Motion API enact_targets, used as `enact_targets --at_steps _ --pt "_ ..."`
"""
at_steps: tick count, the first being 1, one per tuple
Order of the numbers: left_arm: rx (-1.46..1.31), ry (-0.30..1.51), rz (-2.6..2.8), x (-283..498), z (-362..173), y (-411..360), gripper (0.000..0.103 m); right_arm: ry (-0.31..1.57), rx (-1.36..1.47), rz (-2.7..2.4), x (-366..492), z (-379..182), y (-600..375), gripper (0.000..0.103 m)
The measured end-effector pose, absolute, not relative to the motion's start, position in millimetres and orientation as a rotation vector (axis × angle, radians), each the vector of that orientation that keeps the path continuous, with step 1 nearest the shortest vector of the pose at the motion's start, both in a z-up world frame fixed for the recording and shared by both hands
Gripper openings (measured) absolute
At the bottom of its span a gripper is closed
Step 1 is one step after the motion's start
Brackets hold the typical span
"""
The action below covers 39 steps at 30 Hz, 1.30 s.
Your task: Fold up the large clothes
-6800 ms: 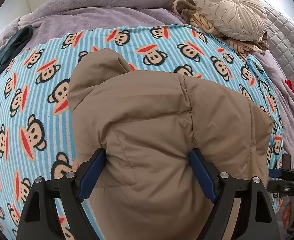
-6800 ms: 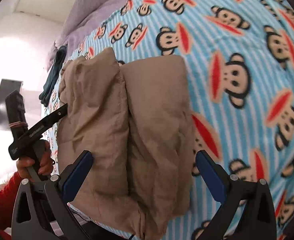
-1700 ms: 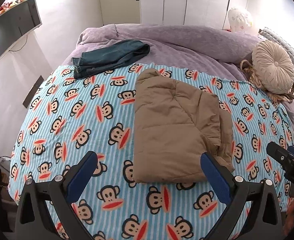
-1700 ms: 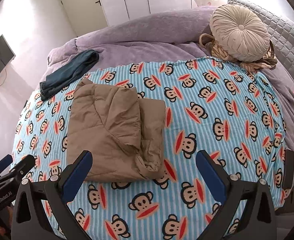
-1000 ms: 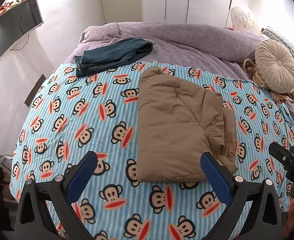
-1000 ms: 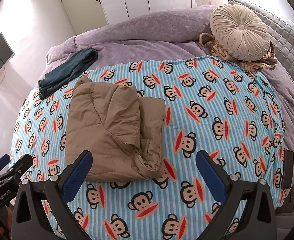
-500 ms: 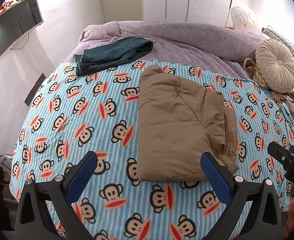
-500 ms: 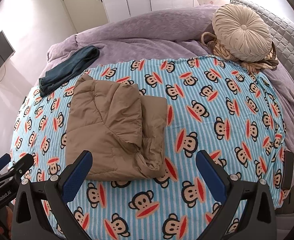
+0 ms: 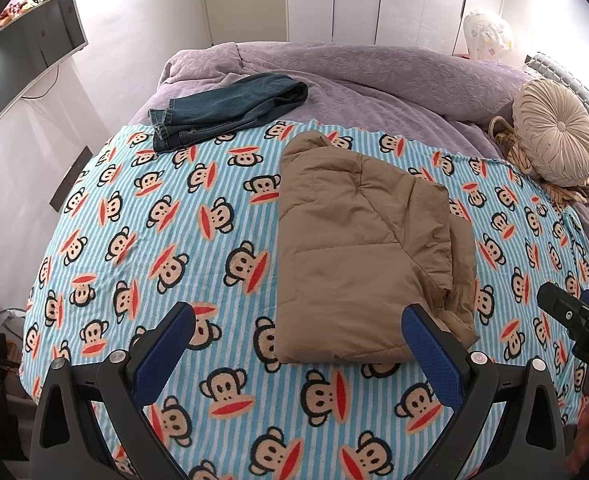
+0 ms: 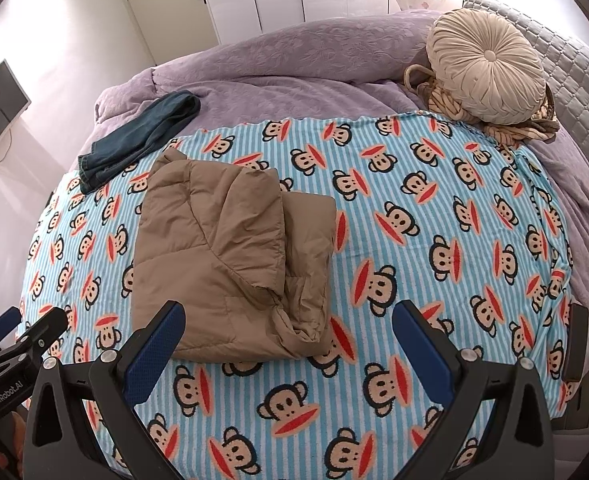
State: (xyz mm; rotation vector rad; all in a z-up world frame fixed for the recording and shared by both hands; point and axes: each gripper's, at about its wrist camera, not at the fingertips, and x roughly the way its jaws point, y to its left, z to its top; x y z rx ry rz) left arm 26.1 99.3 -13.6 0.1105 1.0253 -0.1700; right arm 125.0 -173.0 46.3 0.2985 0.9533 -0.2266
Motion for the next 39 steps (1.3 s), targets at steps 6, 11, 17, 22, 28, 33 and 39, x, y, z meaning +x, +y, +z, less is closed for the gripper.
enact_targets --at_steps 6,11,17,22,28,33,39 --pt "0.108 1.026 -0.167 25.9 -13.0 98.7 0.103 0.955 0.297 -0.223 126.3 46.4 -174.5 0.103" --pt "0.108 1.027 -0.169 26.0 -13.5 98.5 0.103 0.955 0.294 -0.219 126.8 46.9 -175.3 0.103" --pt "0.107 1.027 -0.168 25.8 -13.4 98.3 0.103 0.956 0.294 -0.219 127.6 46.7 -176.0 0.103" --pt "0.106 1.027 -0.168 25.5 -13.8 98.6 0.103 0.957 0.294 -0.216 127.3 46.7 -175.8 0.103" --pt "0.116 1.023 -0.164 27.1 -14.7 98.5 0.103 0.957 0.293 -0.216 127.2 47.0 -176.2 0.103" --pt "0.114 1.022 -0.157 27.6 -15.7 99.4 0.103 0.961 0.292 -0.21 126.7 45.4 -174.2 0.103" --pt "0.114 1.021 -0.173 27.1 -14.7 99.4 0.103 0.969 0.286 -0.198 130.7 42.7 -175.0 0.103"
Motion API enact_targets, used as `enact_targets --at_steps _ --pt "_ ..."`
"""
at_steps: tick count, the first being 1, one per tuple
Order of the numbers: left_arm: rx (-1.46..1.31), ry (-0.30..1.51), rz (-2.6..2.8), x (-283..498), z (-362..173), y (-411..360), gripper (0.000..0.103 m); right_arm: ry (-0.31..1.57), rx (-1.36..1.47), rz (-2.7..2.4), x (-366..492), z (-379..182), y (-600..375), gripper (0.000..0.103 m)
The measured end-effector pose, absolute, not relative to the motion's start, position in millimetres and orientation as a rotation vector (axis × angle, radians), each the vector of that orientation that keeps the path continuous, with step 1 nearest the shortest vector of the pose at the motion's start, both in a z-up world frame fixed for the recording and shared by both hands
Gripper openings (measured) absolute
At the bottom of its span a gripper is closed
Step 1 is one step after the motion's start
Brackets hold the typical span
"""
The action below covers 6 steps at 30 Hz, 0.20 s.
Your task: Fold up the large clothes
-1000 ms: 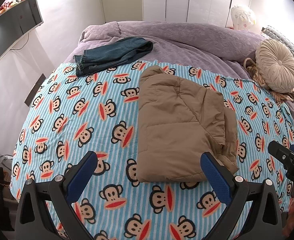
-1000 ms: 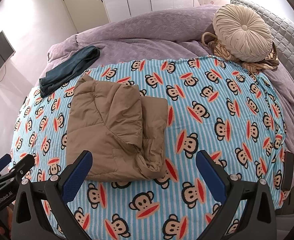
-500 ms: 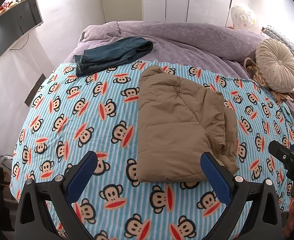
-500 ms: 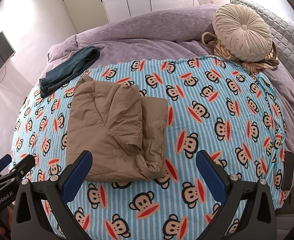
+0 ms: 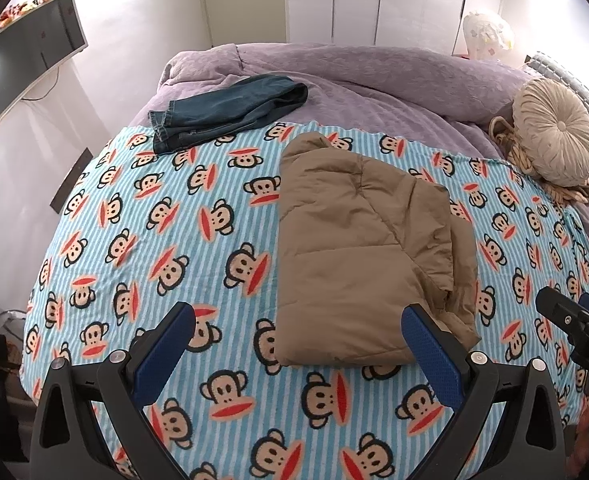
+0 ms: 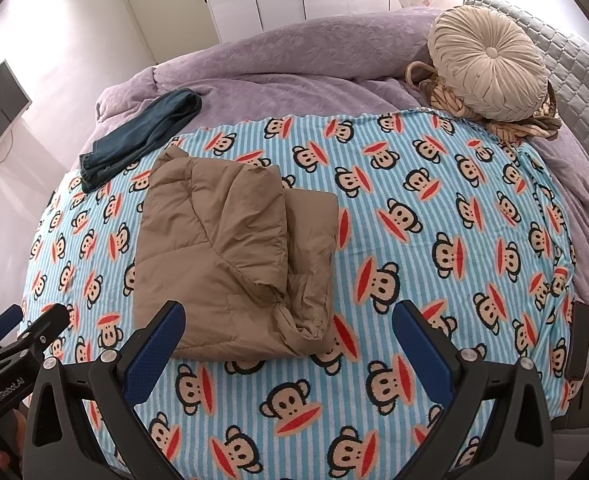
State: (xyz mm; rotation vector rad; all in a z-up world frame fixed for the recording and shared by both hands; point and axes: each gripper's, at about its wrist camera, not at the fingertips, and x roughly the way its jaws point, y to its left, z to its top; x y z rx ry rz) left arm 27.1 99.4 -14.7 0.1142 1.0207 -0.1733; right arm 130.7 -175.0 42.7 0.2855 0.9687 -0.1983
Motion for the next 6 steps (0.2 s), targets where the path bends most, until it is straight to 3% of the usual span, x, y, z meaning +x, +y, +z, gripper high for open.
enact_targets --at_steps 6 --pt "0.117 1.019 -0.192 26.9 -12.8 97.3 0.103 0.969 0.285 -0.196 130.9 43.3 -175.3 0.103"
